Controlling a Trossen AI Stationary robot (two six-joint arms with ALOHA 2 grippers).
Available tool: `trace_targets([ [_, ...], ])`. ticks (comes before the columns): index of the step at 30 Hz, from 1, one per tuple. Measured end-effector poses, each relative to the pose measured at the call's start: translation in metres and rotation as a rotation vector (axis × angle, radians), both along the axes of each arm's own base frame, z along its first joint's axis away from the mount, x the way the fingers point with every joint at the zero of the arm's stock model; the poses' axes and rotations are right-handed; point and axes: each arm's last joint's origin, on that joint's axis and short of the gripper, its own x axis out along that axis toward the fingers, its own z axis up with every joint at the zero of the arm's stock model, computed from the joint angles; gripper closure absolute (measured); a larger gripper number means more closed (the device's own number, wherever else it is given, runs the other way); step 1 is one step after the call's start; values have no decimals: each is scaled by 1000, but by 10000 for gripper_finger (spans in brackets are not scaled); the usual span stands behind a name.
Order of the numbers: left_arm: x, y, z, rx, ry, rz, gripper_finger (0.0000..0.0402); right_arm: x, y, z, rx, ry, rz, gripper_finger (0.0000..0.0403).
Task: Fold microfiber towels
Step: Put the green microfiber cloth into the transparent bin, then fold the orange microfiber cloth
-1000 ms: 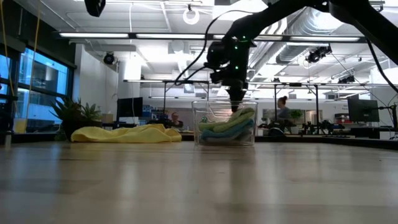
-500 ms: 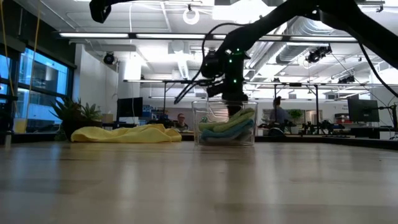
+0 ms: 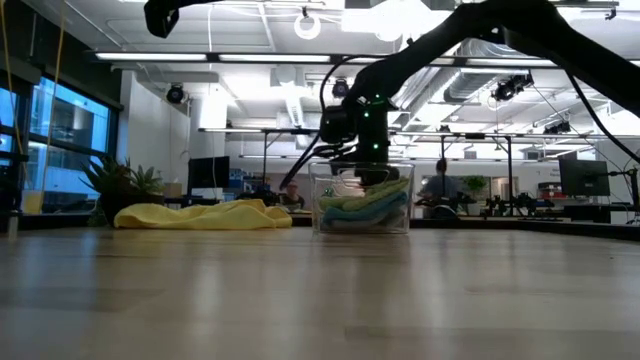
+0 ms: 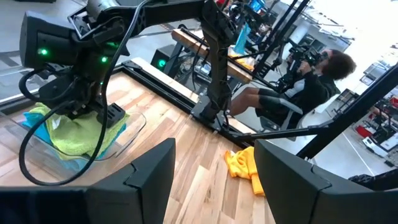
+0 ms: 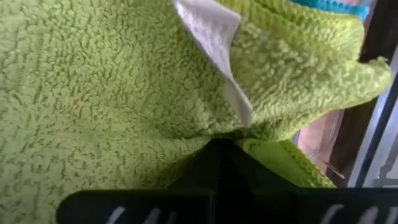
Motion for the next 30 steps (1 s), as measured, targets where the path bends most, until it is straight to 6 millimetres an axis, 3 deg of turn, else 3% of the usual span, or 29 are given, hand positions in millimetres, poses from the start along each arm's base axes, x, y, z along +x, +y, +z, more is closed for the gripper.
trace_targets([
  [4, 0, 0, 0, 0, 0, 0, 194, 2, 1, 6, -6, -12, -3, 403],
  [8, 0, 0, 0, 6, 2, 0, 194, 7, -2, 33, -18, -50, -33, 403],
  [13, 0, 0, 0, -2, 0, -15, 194, 14, -5, 94, -51, -193, -139, 403],
  [17, 0, -3, 0, 2, 3, -106, 194, 16, 1, 141, 52, -422, -246, 403],
  [21, -6, -4, 2, 39, 5, -158, 194, 10, 26, 168, 96, -568, -234, 403],
  [23, -11, -4, 4, 67, 2, -154, 194, 5, 45, 172, 123, -605, -213, 403],
  [30, -37, -3, 17, 180, -62, -73, 194, -32, 137, 178, 201, -864, -193, 403],
])
